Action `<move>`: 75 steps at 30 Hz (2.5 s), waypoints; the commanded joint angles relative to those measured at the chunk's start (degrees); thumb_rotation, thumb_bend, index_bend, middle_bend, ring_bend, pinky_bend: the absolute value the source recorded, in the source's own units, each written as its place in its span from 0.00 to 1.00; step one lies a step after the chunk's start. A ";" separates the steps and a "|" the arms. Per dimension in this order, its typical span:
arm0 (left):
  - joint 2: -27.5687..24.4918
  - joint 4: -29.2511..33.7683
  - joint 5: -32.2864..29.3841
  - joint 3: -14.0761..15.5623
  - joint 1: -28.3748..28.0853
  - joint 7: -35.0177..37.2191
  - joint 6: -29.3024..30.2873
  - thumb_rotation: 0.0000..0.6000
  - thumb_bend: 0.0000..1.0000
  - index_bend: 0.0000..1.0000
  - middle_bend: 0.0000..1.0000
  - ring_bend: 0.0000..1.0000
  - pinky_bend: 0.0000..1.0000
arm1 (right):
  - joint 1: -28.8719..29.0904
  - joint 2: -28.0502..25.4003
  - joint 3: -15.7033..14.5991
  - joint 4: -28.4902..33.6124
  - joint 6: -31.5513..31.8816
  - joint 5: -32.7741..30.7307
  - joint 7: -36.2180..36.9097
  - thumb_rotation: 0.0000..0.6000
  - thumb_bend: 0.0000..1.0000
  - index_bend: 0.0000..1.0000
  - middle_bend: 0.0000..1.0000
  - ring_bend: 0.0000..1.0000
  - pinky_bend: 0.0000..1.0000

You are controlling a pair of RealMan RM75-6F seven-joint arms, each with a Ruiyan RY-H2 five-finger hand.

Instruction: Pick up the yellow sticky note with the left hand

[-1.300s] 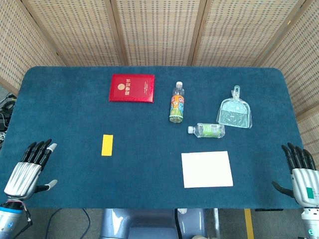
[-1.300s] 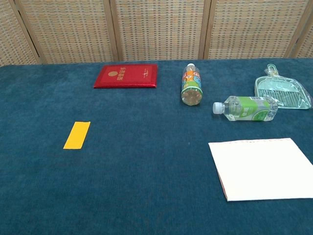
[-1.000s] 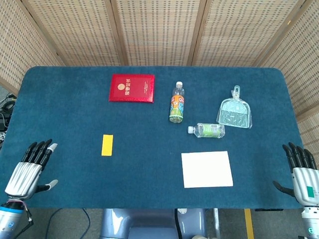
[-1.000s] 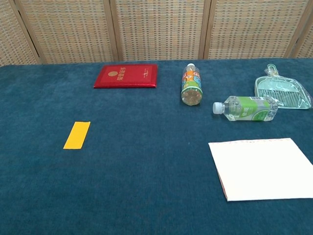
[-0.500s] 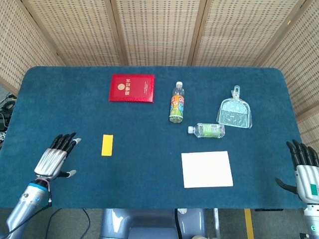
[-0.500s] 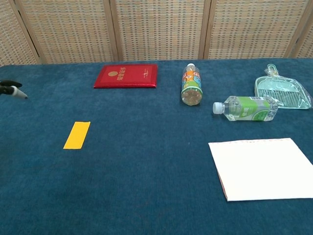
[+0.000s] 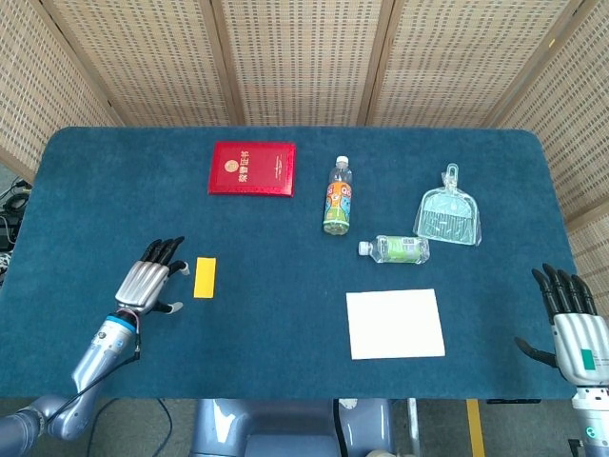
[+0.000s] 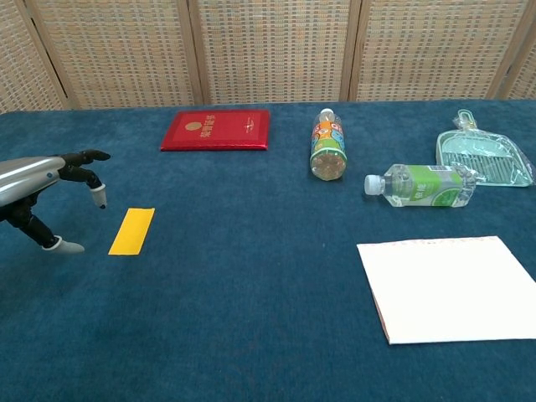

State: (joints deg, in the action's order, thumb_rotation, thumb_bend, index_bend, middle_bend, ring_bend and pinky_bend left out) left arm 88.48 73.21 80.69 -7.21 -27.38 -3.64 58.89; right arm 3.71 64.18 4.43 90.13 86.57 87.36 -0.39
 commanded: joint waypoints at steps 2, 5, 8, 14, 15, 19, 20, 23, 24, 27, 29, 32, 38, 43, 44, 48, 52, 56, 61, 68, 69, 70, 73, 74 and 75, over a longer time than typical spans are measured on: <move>2.49 -2.81 -0.09 0.28 -1.10 1.84 -0.61 1.00 0.20 0.43 0.00 0.00 0.00 | -0.01 -0.01 -0.08 0.20 -0.09 -0.13 -0.25 1.00 0.00 0.03 0.00 0.00 0.00; 3.59 -4.54 -0.11 0.40 -1.55 2.67 -0.60 1.00 0.21 0.44 0.00 0.00 0.00 | -0.01 -0.02 -0.07 0.20 -0.17 -0.33 -0.23 1.00 0.00 0.04 0.00 0.00 0.00; 4.50 -6.16 -0.55 0.38 -1.94 3.17 -0.84 1.00 0.21 0.45 0.00 0.00 0.00 | 0.06 -0.09 -0.07 0.14 -0.50 -0.67 -0.13 1.00 0.00 0.04 0.00 0.00 0.00; 6.10 -8.18 -1.19 0.69 -2.65 4.57 -1.88 1.00 0.19 0.45 0.00 0.00 0.00 | 0.21 0.02 -0.08 0.06 -0.83 -0.91 -0.27 1.00 0.00 0.04 0.00 0.00 0.00; 6.42 -8.52 -1.25 0.77 -2.82 4.71 -2.12 1.00 0.19 0.45 0.00 0.00 0.00 | 0.23 0.04 -0.09 0.04 -0.90 -0.96 -0.36 1.00 0.00 0.04 0.00 0.00 0.00; 7.60 -9.74 -1.46 0.83 -3.29 5.04 -2.44 1.00 0.19 0.45 0.00 0.00 0.00 | 0.28 0.12 -0.09 0.02 -1.04 -1.13 -0.53 1.00 0.00 0.04 0.00 0.00 0.00; 7.98 -10.14 -1.47 0.82 -3.43 5.08 -2.40 1.00 0.19 0.45 0.00 0.00 0.00 | 0.30 0.13 -0.09 -0.01 -1.10 -1.20 -0.53 1.00 0.00 0.05 0.00 0.00 0.00; 8.72 -10.94 -1.65 0.75 -3.75 5.12 -2.43 1.00 0.19 0.45 0.00 0.00 0.00 | 0.37 0.17 -0.08 -0.12 -1.31 -1.39 -0.53 1.00 0.00 0.05 0.00 0.00 0.00; 8.95 -11.09 -1.90 0.62 -3.86 5.30 -2.58 1.00 0.19 0.45 0.00 0.00 0.00 | 0.39 0.18 -0.08 -0.18 -1.40 -1.49 -0.50 1.00 0.00 0.05 0.00 0.00 0.00; 9.64 -11.75 -2.42 0.42 -4.30 4.89 -2.99 1.00 0.19 0.45 0.00 0.00 0.00 | 0.48 0.17 -0.08 -0.24 -1.63 -1.65 -0.46 1.00 0.00 0.05 0.00 0.00 0.00; 9.89 -11.93 -2.65 0.36 -4.49 4.67 -3.13 1.00 0.19 0.45 0.00 0.00 0.00 | 0.49 0.20 -0.06 -0.29 -1.63 -1.70 -0.42 1.00 0.00 0.05 0.00 0.00 0.00; 10.15 -12.02 -2.96 0.22 -4.78 4.42 -3.28 1.00 0.20 0.45 0.00 0.00 0.00 | 0.47 0.19 -0.04 -0.35 -1.61 -1.78 -0.32 1.00 0.00 0.05 0.00 0.00 0.00; 10.25 -12.08 -3.68 -0.49 -5.61 3.24 -3.40 1.00 0.22 0.45 0.00 0.00 0.00 | 0.52 0.14 -0.12 -0.32 -1.73 -1.78 -0.14 1.00 0.00 0.05 0.00 0.00 0.00; 9.59 -11.87 -4.12 -1.72 -6.47 2.07 -2.81 1.00 0.22 0.45 0.00 0.00 0.00 | 0.54 0.21 -0.12 -0.37 -1.77 -1.86 -0.25 1.00 0.00 0.05 0.00 0.00 0.00; 9.40 -11.84 -4.27 -2.09 -6.68 1.77 -2.61 1.00 0.22 0.45 0.00 0.00 0.00 | 0.55 0.21 -0.12 -0.38 -1.79 -1.88 -0.26 1.00 0.00 0.05 0.00 0.00 0.00; 8.27 -10.45 -5.27 -3.93 -7.13 1.66 -1.32 1.00 0.22 0.45 0.00 0.00 0.00 | 0.60 0.24 -0.12 -0.42 -1.94 -2.03 -0.30 1.00 0.00 0.05 0.00 0.00 0.00; 6.30 -7.68 -5.54 -3.76 -6.77 2.10 -1.34 1.00 0.22 0.45 0.00 0.00 0.00 | 0.68 0.38 -0.09 -0.57 -2.10 -2.20 -0.45 1.00 0.00 0.05 0.00 0.00 0.00; 3.75 -4.21 -5.71 -2.18 -6.32 1.77 -3.06 1.00 0.22 0.45 0.00 0.00 0.00 | 0.76 0.50 -0.20 -0.60 -2.32 -2.19 -0.70 1.00 0.00 0.05 0.00 0.00 0.00; 1.74 -0.19 -5.49 1.11 -5.59 0.95 -5.47 1.00 0.22 0.45 0.00 0.00 0.00 | 0.71 0.50 -0.21 -0.44 -2.12 -2.14 -0.79 1.00 0.00 0.06 0.00 0.00 0.00; 2.93 -1.03 -5.68 1.39 -5.61 0.67 -5.12 1.00 0.22 0.45 0.00 0.00 0.00 | 0.70 0.39 -0.18 -0.45 -2.08 -2.18 -0.54 1.00 0.00 0.06 0.00 0.00 0.00; 3.27 -1.34 -5.82 1.35 -5.71 0.62 -5.20 1.00 0.22 0.45 0.00 0.00 0.00 | 0.72 0.37 -0.18 -0.48 -2.16 -2.23 -0.41 1.00 0.00 0.06 0.00 0.00 0.00; 3.58 -1.56 -6.04 1.18 -5.87 0.64 -5.32 1.00 0.22 0.45 0.00 0.00 0.00 | 0.73 0.33 -0.15 -0.48 -2.21 -2.30 -0.25 1.00 0.00 0.06 0.00 0.00 0.00; 4.27 -2.27 -6.79 0.65 -6.22 0.05 -5.38 1.00 0.23 0.45 0.00 0.00 0.00 | 0.72 0.27 -0.09 -0.55 -2.20 -2.42 -0.06 1.00 0.00 0.06 0.00 0.00 0.00; 4.38 -2.38 -7.03 0.56 -6.30 -0.12 -5.49 1.00 0.23 0.45 0.00 0.00 0.00 | 0.73 0.27 -0.08 -0.56 -2.22 -2.43 -0.03 1.00 0.00 0.06 0.00 0.00 0.00; 4.45 -2.44 -7.27 0.52 -6.37 -0.25 -5.66 1.00 0.23 0.45 0.00 0.00 0.00 | 0.73 0.27 -0.08 -0.58 -2.23 -2.44 0.01 1.00 0.00 0.06 0.00 0.00 0.00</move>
State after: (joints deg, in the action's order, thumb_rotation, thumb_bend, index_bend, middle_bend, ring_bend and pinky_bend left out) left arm 92.85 70.85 73.54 -6.62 -33.67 -3.79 53.33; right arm 4.44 64.45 4.35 89.55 84.34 84.93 -0.39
